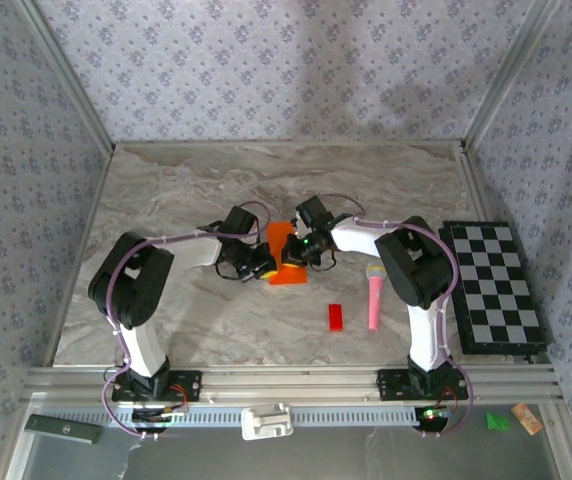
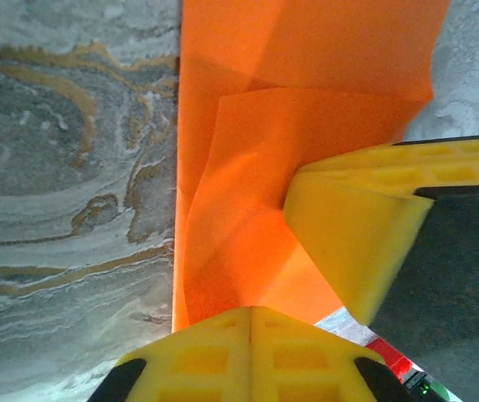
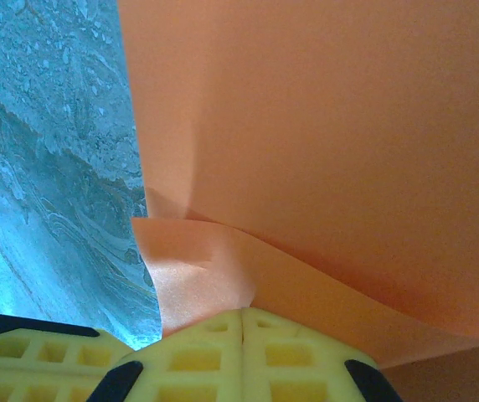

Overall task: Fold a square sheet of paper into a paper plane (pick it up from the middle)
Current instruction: Fold the triangle a second time at the center of the table.

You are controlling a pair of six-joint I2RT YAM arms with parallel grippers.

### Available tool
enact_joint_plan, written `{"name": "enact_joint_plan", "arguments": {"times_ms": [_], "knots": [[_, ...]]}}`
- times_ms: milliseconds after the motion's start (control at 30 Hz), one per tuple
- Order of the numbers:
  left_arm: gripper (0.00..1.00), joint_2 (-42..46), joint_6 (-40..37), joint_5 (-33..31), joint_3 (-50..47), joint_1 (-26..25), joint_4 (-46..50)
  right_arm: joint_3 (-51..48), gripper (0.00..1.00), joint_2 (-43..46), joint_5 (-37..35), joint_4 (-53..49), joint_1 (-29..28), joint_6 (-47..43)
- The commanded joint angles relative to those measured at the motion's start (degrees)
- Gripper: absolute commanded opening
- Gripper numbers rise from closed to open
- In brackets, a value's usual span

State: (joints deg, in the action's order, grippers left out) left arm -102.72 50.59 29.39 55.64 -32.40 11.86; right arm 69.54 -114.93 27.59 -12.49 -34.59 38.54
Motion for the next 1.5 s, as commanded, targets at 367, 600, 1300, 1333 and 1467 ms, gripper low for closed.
{"name": "enact_joint_plan", "arguments": {"times_ms": [367, 600, 1300, 1333, 1467], "knots": [[0.05, -2.3, -2.3, 0.3, -1.2, -0.9, 2.7, -1.7, 0.04, -4.6, -6.3, -7.2, -0.4, 0.3], [0.05, -2.1, -4.2, -1.6, -1.6, -1.2, 5.9, -1.7, 0.04, -4.9, -6.4, -7.4, -0.3, 0.3], [0.05, 10.6, -9.2, -7.2, -1.9, -2.3, 11.4, -1.7, 0.04, -4.9, -6.2, -6.8, -0.5, 1.5], [0.05, 10.7, -8.6, -7.1, -1.3, -2.3, 9.5, -1.7, 0.04, -4.9, -6.1, -6.5, -0.5, 1.7], [0.04, 8.0, -6.9, -6.6, 0.2, -2.3, 5.0, -1.7, 0.03, -4.9, -5.5, -5.9, -0.5, 2.1]]}}
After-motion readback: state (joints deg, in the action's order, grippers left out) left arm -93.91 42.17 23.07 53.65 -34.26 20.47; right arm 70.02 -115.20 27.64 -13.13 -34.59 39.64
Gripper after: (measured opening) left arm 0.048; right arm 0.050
